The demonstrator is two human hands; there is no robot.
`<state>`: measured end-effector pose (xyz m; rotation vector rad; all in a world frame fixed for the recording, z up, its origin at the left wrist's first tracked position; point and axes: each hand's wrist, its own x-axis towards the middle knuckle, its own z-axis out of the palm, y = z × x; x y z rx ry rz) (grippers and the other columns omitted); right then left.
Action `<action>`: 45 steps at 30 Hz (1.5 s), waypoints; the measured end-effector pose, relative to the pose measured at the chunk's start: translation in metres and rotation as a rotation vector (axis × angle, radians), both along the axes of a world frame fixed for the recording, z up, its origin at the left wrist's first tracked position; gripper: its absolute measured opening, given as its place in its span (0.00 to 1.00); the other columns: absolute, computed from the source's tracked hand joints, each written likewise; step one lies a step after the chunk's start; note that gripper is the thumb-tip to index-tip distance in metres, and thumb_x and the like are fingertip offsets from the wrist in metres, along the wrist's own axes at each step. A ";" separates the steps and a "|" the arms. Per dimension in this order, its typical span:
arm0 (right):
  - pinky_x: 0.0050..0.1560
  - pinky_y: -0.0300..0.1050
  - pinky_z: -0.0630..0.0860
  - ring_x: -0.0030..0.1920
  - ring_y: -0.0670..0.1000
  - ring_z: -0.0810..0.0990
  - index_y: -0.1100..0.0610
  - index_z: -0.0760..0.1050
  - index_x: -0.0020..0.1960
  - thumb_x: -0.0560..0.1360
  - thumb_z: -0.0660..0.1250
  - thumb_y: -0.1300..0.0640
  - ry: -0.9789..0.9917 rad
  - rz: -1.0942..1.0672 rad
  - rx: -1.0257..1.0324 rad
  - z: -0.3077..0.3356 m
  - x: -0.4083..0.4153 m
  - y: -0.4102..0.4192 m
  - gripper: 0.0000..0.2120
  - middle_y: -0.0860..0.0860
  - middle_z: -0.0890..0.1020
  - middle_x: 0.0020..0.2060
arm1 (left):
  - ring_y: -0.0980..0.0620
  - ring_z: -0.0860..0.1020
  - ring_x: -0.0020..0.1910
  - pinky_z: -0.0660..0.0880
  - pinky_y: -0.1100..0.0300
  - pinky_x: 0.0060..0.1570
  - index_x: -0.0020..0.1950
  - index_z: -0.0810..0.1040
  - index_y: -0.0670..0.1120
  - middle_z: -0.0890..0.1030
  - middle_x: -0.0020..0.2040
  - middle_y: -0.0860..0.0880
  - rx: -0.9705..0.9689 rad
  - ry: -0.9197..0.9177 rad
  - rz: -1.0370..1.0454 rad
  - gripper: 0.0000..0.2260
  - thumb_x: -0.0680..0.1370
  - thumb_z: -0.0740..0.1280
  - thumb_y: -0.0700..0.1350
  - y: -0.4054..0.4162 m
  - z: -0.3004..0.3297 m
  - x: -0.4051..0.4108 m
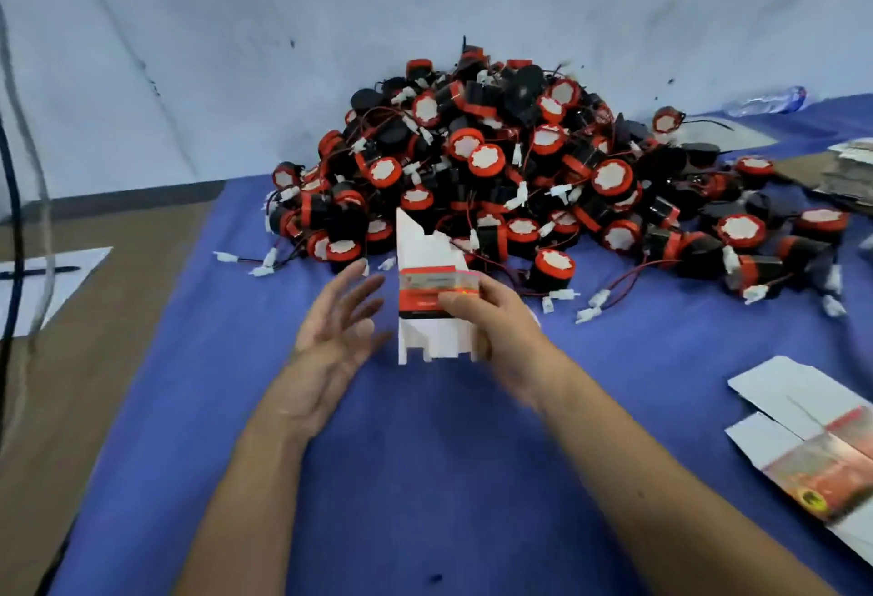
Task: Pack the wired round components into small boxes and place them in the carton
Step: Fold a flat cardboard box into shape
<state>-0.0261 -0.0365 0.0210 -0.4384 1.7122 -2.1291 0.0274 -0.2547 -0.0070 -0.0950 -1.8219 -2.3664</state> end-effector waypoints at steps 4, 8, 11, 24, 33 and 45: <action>0.62 0.58 0.79 0.57 0.58 0.84 0.60 0.83 0.60 0.75 0.70 0.56 -0.181 0.118 -0.240 -0.021 -0.007 0.002 0.16 0.61 0.85 0.58 | 0.66 0.54 0.81 0.67 0.54 0.75 0.81 0.45 0.73 0.55 0.82 0.69 -0.435 0.014 -0.154 0.60 0.64 0.85 0.49 0.003 0.001 0.004; 0.49 0.49 0.84 0.50 0.55 0.86 0.58 0.86 0.56 0.74 0.69 0.53 -0.183 0.229 -0.119 -0.017 -0.012 0.012 0.15 0.59 0.86 0.54 | 0.67 0.53 0.81 0.65 0.50 0.78 0.82 0.36 0.65 0.49 0.82 0.70 -0.668 0.099 0.010 0.69 0.61 0.86 0.49 0.029 -0.003 -0.012; 0.44 0.46 0.84 0.48 0.54 0.87 0.57 0.87 0.54 0.73 0.70 0.51 -0.205 0.265 -0.028 -0.014 -0.008 0.008 0.14 0.59 0.87 0.53 | 0.57 0.70 0.76 0.76 0.61 0.66 0.82 0.37 0.67 0.64 0.81 0.59 -0.665 0.186 0.034 0.69 0.61 0.87 0.48 0.032 -0.007 -0.016; 0.55 0.58 0.83 0.54 0.58 0.84 0.60 0.75 0.63 0.78 0.66 0.40 -0.012 0.159 0.079 -0.009 0.009 -0.004 0.25 0.59 0.84 0.56 | 0.52 0.84 0.46 0.83 0.54 0.45 0.83 0.48 0.63 0.83 0.49 0.56 -0.573 0.169 0.084 0.51 0.72 0.74 0.37 0.051 -0.002 -0.012; 0.72 0.59 0.72 0.70 0.51 0.76 0.45 0.69 0.76 0.75 0.66 0.34 0.186 0.177 0.033 -0.016 0.011 -0.011 0.32 0.45 0.77 0.70 | 0.52 0.81 0.62 0.81 0.54 0.57 0.79 0.63 0.58 0.80 0.65 0.55 -0.238 0.051 0.238 0.37 0.72 0.69 0.42 0.051 0.011 -0.010; 0.36 0.40 0.75 0.37 0.46 0.79 0.54 0.81 0.53 0.77 0.75 0.52 0.212 -0.119 0.089 -0.027 0.006 -0.017 0.08 0.50 0.83 0.40 | 0.38 0.81 0.65 0.78 0.39 0.62 0.77 0.68 0.59 0.80 0.68 0.42 0.322 -0.149 -0.024 0.32 0.75 0.76 0.50 0.068 0.012 -0.013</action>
